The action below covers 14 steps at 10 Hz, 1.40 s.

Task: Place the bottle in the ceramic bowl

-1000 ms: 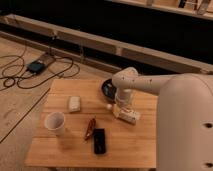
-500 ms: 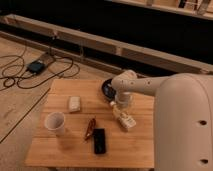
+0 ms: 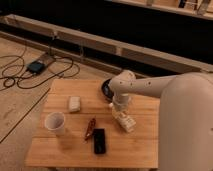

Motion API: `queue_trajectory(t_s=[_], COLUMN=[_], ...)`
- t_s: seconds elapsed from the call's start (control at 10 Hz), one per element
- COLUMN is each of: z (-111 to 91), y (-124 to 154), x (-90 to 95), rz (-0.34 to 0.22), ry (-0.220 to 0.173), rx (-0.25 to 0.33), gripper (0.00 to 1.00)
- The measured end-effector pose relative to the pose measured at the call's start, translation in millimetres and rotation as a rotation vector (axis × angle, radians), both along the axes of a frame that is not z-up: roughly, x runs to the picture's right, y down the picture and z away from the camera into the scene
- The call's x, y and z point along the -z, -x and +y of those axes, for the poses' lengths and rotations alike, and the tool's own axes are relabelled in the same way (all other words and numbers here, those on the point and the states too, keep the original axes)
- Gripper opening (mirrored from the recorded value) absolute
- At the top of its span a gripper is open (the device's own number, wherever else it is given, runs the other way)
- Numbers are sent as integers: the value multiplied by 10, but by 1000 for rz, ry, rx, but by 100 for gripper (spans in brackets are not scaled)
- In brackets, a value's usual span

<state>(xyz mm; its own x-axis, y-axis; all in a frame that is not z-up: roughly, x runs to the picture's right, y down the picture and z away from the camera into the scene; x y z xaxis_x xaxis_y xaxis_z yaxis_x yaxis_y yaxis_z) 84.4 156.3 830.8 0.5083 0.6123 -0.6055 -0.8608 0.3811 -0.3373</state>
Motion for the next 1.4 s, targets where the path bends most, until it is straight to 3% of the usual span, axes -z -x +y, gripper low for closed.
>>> queue_trajectory(t_s=[0.3,0.6,0.8,1.0,1.4], z=[-223,-636,-925,-1233,-1641], y=[288,341,267,181,214], x=[413,519,424,228,-241], rz=[-87,-105,-80,-48,-16], ry=[-25,-90,-126,-157,-194], rx=[47,63,62,58,37], gripper=[0,0,0,0,0])
